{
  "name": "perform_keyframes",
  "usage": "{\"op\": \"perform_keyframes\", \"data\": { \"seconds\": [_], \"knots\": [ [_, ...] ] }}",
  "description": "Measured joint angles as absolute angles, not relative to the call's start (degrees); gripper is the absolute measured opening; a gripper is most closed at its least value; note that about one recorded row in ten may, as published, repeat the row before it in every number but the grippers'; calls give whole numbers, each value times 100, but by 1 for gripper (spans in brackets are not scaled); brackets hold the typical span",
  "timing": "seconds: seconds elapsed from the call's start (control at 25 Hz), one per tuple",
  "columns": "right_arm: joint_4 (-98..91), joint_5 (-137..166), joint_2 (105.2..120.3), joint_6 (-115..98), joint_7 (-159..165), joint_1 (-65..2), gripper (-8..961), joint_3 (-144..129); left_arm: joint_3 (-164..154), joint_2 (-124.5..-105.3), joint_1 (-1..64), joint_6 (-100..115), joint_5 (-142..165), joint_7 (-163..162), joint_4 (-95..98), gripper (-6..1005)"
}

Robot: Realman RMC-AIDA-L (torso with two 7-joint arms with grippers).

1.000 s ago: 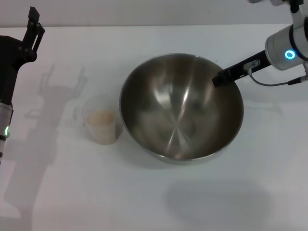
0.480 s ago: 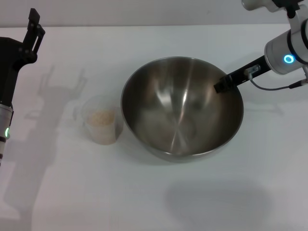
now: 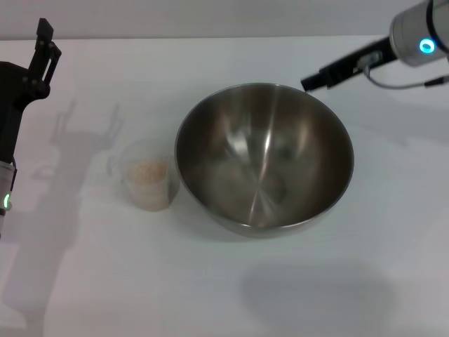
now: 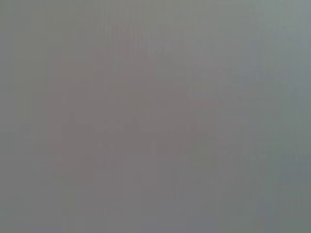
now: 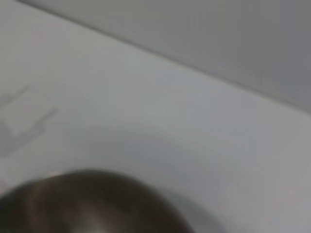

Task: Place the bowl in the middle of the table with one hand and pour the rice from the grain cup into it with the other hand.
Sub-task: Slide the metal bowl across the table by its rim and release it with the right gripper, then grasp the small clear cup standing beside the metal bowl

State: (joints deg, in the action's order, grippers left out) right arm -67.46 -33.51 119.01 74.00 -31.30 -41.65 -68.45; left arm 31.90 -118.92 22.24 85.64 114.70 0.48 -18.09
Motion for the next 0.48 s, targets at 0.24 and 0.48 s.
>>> {"op": "perform_keyframes", "data": {
  "seconds": [0.24, 0.48],
  "knots": [
    [-7965, -3380, 11904, 6229, -3211, -3592, 431, -7658, 3177, -11891, 2176, 8680, 11470, 44, -1825, 750],
    [-8632, -3296, 11928, 3987, -3346, -2698, 435, -8983, 3177, -11891, 2172, 8691, 11469, 44, -1828, 748]
  ]
}}
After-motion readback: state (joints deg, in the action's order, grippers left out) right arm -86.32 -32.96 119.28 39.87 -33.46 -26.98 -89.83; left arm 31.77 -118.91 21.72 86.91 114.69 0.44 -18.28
